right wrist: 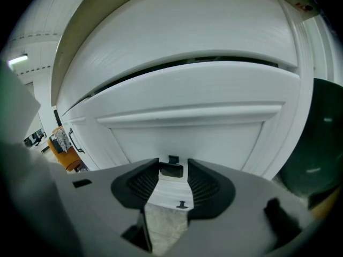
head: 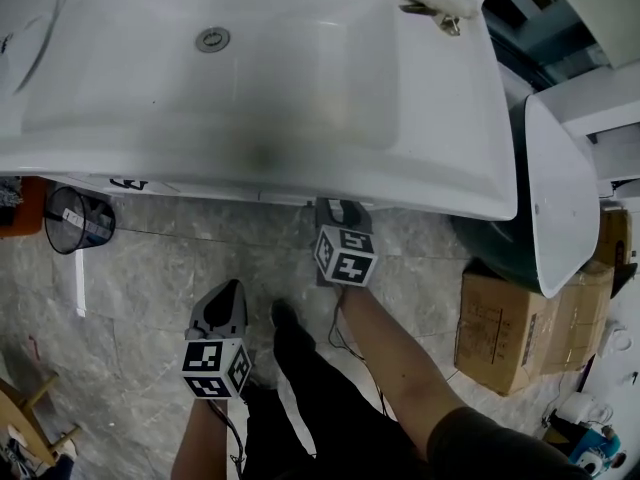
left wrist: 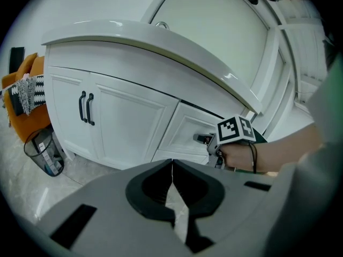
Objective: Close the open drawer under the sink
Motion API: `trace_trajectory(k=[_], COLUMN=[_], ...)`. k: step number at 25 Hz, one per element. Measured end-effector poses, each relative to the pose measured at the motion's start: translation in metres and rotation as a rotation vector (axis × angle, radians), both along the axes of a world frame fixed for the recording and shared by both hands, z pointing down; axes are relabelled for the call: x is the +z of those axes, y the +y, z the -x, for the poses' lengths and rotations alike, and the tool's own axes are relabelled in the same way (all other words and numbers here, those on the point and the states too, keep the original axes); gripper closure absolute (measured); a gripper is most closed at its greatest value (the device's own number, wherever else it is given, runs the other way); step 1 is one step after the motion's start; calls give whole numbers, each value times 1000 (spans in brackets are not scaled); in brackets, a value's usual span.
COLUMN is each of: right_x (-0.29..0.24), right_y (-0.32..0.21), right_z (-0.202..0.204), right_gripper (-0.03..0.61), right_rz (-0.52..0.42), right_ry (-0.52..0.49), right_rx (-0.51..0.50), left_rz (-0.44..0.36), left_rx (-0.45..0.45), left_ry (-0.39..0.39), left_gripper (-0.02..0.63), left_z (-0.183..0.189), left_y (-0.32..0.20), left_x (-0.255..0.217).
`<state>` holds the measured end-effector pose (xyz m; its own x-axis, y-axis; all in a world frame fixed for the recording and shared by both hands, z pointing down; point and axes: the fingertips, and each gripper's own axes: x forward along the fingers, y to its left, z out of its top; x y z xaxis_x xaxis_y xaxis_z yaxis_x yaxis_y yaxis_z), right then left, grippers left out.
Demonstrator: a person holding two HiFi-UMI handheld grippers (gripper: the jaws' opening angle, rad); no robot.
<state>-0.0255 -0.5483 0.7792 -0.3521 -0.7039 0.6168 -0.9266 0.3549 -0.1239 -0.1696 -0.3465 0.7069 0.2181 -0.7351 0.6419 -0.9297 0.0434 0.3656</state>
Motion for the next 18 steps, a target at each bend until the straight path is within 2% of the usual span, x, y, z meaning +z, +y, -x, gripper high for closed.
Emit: trace_trajectory(k=[10, 13, 18], right_x=[-1, -16, -51], right_y=[15, 33, 77], right_z=[-5, -7, -11], right_gripper=[405, 403, 403], right_rz=[9, -16, -63], right_ry=[48, 40, 21], right_rx=[-29, -36, -29], left_rz=[-33, -51, -102], left_rx=[-1, -2, 57], left_ry=[1, 16, 19], left_gripper=[598, 598, 598], left_z=[6, 8, 3], left_y=[11, 21, 39], left_x=[-10, -17, -44])
